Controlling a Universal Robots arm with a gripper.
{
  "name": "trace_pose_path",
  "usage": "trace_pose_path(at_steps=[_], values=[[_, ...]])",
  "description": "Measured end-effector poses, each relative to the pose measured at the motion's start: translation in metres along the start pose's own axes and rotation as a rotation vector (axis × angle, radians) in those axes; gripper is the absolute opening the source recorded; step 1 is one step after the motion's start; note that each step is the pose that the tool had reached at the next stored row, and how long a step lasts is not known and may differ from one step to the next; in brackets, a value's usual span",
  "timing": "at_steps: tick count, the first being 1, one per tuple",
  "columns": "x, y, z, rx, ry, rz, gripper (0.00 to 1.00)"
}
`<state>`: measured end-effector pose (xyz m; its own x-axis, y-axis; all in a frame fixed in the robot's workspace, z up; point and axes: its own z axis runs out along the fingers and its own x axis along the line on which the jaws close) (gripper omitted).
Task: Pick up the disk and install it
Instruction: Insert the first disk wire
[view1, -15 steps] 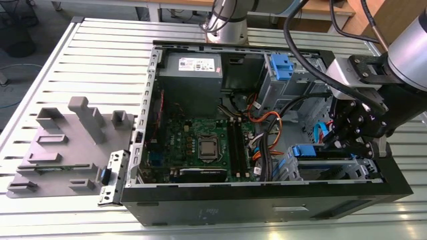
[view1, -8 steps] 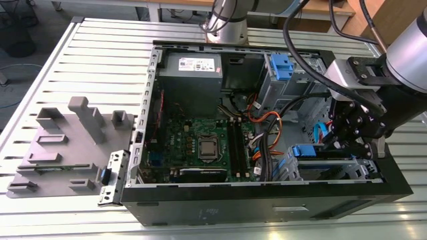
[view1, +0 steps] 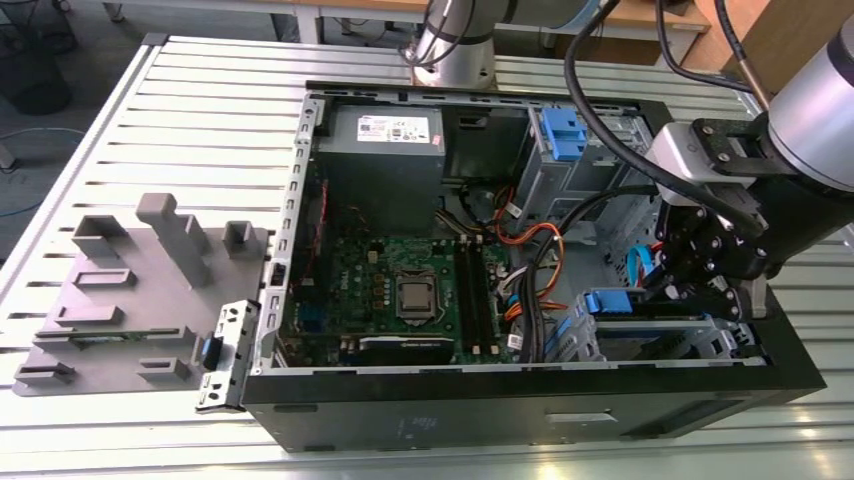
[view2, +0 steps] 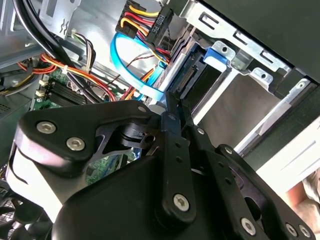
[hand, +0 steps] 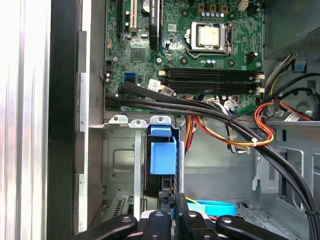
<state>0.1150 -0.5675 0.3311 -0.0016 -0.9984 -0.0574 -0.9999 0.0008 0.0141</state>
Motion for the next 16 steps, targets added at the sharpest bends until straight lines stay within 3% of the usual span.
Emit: trace_pose_path(at_steps=[12, 14, 16], values=[[0.0000, 0.0000, 0.0005, 0.0000, 0.0001, 0.000, 0.16], [0.0000, 0.0000, 0.0005, 0.0000, 0.0001, 0.000, 0.23], [0.0000, 0.0000, 0.0005, 0.0000, 0.0001, 0.000, 0.23]])
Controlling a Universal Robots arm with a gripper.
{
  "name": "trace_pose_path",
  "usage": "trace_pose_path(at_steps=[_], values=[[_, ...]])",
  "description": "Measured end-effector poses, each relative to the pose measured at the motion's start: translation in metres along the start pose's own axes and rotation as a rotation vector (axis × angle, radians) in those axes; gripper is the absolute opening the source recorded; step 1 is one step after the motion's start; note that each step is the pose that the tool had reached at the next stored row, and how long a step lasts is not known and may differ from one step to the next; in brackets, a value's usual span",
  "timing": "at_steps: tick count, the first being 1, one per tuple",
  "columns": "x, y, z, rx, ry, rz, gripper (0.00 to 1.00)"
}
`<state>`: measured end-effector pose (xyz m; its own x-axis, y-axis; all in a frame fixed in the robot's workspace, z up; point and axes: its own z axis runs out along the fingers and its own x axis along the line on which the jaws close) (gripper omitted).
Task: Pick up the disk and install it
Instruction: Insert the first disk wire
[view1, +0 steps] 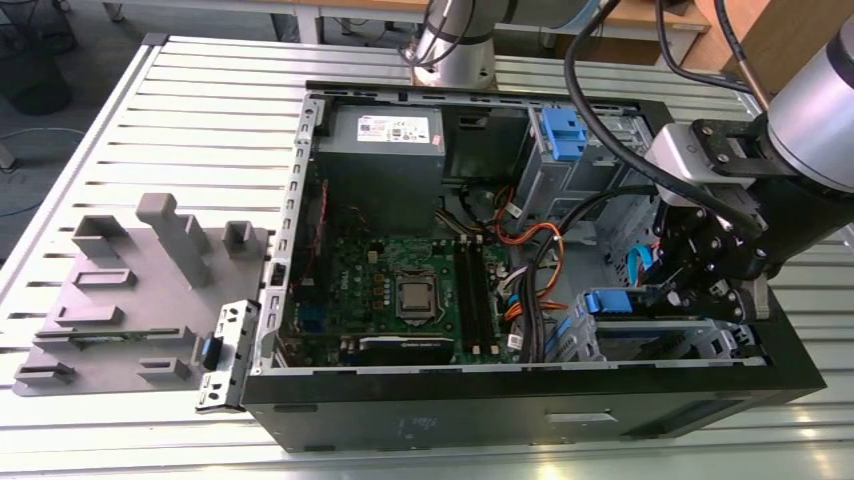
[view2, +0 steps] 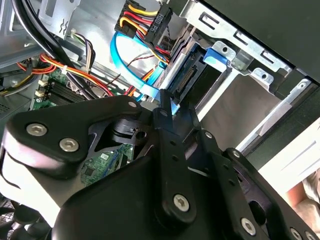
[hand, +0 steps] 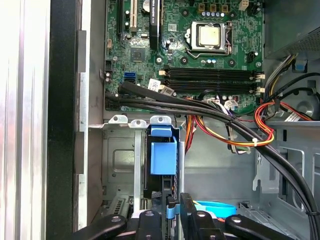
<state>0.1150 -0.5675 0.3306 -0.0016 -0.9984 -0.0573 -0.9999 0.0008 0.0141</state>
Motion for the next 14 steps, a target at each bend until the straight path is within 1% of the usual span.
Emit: trace_pose_path(at_steps=[1, 3, 5, 8, 14], values=[[0.0000, 0.0000, 0.0000, 0.0000, 0.0000, 0.000, 0.29], [0.0000, 0.0000, 0.0000, 0.0000, 0.0001, 0.000, 0.29], [-0.0001, 0.0000, -0.0020, 0.0000, -0.0002, 0.000, 0.29], [-0.0005, 0.0001, -0.0086, 0.0000, 0.0000, 0.000, 0.29], [-0.0014, 0.0004, -0.0243, 0.0000, 0.0000, 0.000, 0.29]])
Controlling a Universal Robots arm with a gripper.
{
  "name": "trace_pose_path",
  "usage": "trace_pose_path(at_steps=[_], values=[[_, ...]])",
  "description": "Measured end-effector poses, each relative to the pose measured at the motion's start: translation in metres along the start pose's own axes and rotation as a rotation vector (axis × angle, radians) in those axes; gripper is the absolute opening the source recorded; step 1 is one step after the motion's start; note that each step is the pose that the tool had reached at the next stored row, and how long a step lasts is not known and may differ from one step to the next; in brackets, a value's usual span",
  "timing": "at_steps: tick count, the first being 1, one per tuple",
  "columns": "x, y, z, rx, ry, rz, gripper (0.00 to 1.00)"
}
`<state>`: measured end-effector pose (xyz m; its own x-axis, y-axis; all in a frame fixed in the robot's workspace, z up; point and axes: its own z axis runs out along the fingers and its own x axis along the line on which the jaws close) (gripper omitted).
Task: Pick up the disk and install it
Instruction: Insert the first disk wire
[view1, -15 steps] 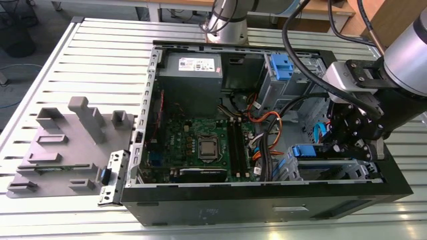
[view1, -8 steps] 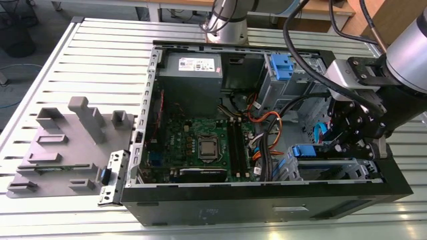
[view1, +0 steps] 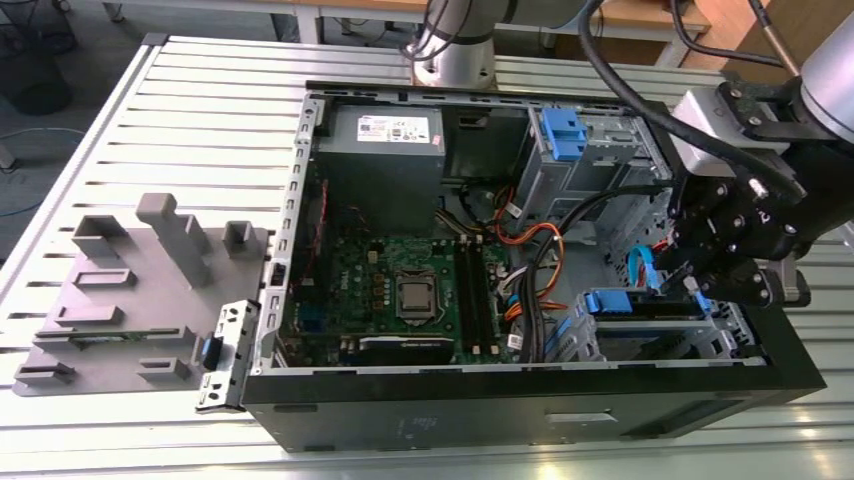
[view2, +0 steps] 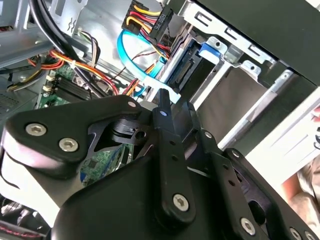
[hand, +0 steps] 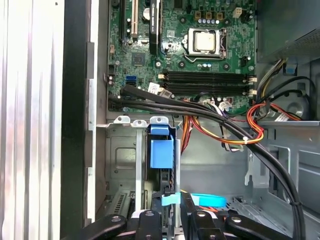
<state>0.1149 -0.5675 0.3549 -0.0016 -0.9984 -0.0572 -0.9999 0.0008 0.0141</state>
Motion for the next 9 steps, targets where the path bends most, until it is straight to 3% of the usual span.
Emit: trace_pose_path(at_steps=[4, 9], values=[[-0.0004, 0.0001, -0.0069, 0.0000, 0.0001, 0.000, 0.29], [-0.0005, 0.0001, -0.0079, 0.0000, -0.0002, 0.000, 0.29]])
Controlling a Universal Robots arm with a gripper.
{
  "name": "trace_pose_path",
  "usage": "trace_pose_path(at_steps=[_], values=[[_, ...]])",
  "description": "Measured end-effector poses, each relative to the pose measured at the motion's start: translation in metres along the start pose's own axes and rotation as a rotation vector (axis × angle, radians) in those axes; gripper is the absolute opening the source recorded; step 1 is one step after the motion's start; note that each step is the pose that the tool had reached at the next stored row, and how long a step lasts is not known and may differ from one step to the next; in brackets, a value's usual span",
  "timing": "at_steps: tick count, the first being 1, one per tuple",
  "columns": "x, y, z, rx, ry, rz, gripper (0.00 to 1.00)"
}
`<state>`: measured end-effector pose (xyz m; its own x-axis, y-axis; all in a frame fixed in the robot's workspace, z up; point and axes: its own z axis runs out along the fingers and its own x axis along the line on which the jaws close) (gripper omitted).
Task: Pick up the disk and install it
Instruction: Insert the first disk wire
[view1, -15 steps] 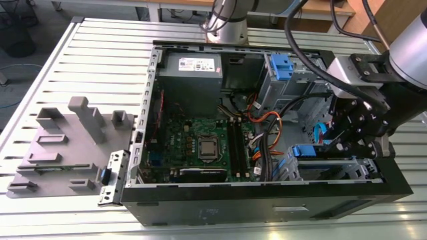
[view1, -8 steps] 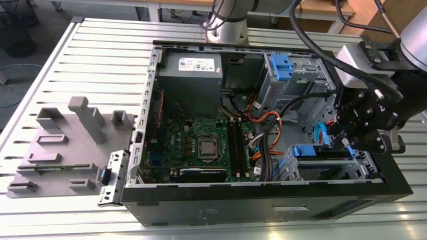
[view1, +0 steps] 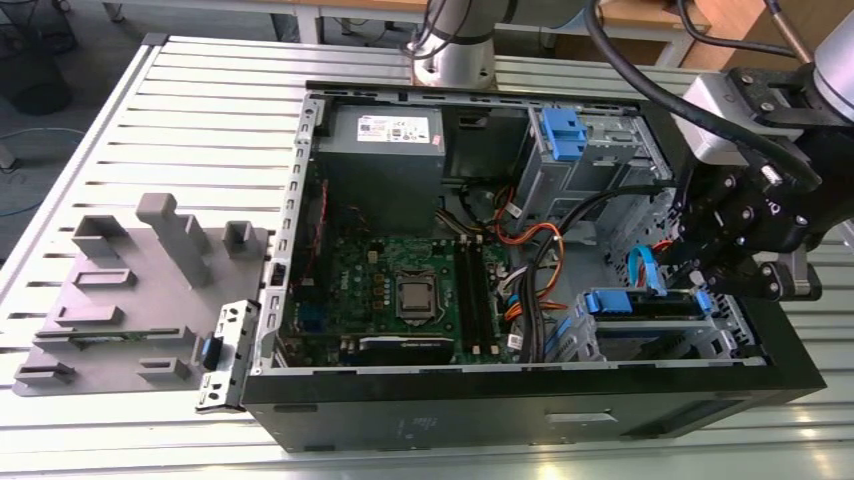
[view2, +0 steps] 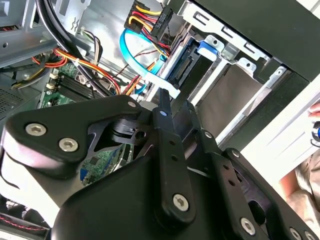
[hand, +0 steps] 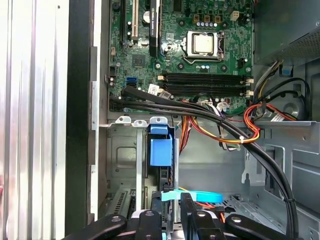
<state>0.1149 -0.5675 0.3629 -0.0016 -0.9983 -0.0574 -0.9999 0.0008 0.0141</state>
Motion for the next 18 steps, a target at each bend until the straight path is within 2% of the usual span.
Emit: trace_pose_path(at_steps=[6, 18], values=[[0.0000, -0.0018, -0.0003, -0.0001, 0.0004, 0.000, 0.29], [0.0000, -0.0163, -0.0002, 0.0000, 0.0003, 0.000, 0.29]])
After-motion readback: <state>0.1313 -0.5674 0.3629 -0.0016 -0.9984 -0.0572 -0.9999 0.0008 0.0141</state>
